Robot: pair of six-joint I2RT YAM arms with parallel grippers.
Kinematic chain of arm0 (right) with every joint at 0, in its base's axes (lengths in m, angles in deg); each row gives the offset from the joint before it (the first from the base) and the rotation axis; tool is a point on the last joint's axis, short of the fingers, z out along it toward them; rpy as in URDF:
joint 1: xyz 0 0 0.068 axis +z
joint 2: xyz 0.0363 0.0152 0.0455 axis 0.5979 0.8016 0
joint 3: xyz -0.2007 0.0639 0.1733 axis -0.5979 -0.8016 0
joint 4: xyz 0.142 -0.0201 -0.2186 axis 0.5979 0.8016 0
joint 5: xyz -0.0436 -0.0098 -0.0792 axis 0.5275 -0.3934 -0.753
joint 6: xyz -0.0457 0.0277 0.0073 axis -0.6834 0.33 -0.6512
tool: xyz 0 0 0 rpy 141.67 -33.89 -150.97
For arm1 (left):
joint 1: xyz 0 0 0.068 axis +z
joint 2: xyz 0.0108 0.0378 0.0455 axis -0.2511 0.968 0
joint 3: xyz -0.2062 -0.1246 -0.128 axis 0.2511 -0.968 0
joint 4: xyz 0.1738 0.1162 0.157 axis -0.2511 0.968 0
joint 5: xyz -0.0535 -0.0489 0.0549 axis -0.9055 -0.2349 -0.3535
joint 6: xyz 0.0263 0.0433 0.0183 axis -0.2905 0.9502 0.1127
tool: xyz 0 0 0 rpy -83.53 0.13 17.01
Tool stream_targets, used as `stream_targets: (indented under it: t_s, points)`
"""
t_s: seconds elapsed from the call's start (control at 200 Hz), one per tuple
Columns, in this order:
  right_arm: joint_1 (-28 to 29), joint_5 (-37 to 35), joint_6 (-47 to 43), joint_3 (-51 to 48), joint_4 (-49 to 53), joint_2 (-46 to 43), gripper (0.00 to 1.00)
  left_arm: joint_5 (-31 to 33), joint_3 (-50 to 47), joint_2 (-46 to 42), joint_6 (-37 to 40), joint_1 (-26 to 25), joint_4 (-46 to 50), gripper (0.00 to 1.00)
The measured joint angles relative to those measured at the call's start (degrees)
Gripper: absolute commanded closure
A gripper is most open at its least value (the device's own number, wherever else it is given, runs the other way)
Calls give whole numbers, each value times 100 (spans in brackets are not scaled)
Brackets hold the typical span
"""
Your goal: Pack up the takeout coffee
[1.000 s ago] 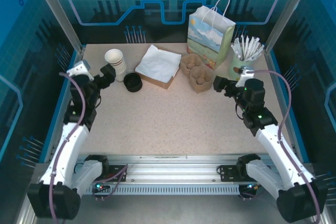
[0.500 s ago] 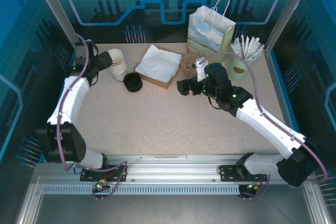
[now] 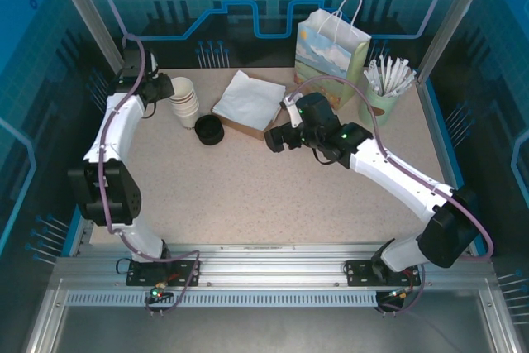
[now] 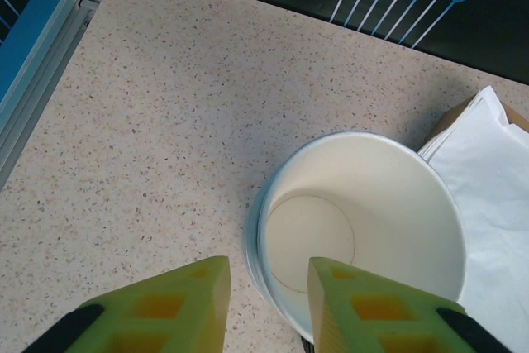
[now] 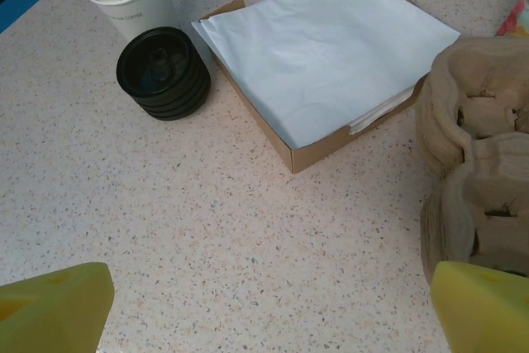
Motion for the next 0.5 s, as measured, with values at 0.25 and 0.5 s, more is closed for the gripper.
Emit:
stream_targets:
  t_s: [0.25, 0.5]
  points:
    - [37, 0, -4, 50, 133, 74, 0, 0, 293, 337, 9, 0, 175, 75]
    - [72, 0, -4, 59, 221, 79, 0, 0, 385, 531, 116, 0, 264, 76]
